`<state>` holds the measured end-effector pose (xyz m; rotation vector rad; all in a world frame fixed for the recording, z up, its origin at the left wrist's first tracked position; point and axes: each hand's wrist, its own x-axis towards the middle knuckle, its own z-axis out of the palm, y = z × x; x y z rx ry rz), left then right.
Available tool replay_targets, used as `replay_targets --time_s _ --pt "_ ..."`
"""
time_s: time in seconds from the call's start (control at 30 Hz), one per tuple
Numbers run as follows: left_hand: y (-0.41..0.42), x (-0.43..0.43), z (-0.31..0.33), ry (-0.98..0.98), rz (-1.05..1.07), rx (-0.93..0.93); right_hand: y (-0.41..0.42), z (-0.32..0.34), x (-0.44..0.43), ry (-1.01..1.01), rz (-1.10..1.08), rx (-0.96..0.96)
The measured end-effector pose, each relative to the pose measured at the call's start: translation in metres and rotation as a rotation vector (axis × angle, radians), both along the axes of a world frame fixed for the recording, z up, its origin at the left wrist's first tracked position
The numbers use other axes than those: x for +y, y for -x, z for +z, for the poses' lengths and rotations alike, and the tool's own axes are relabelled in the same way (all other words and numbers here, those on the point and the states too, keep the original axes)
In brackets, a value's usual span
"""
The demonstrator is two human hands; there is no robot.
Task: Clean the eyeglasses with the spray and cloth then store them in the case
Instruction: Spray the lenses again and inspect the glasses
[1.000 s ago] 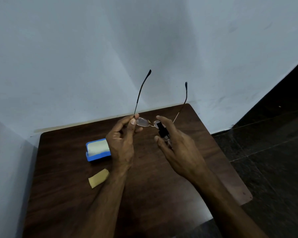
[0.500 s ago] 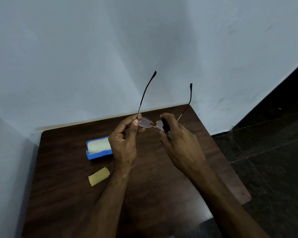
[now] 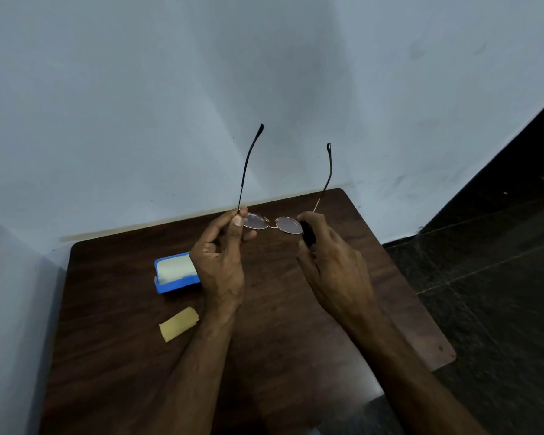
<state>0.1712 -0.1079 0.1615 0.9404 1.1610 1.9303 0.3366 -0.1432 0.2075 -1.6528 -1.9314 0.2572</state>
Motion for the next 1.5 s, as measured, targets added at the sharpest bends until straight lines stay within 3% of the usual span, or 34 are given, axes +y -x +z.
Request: replay_targets --time_s 0.17,0.57,0.8,1.5 --pt "0.001 0.0 0.0 0.024 0.033 -0.056 -0.007 -0.005 0.001 -0.06 -0.085 0.035" --pt "-0.003 0.0 0.002 0.054 0.048 -0.148 -0.005 -0.027 0.01 -0.135 -0.038 0.052" --pt "-0.004 0.0 0.001 0.061 0.035 -0.164 -0.002 -0.02 0.014 -0.284 -0.093 0.127" --pt "-0.006 -0.004 -0.003 0.122 0.017 -0.185 -0.006 -0.013 0.031 -0.284 -0.099 0.14"
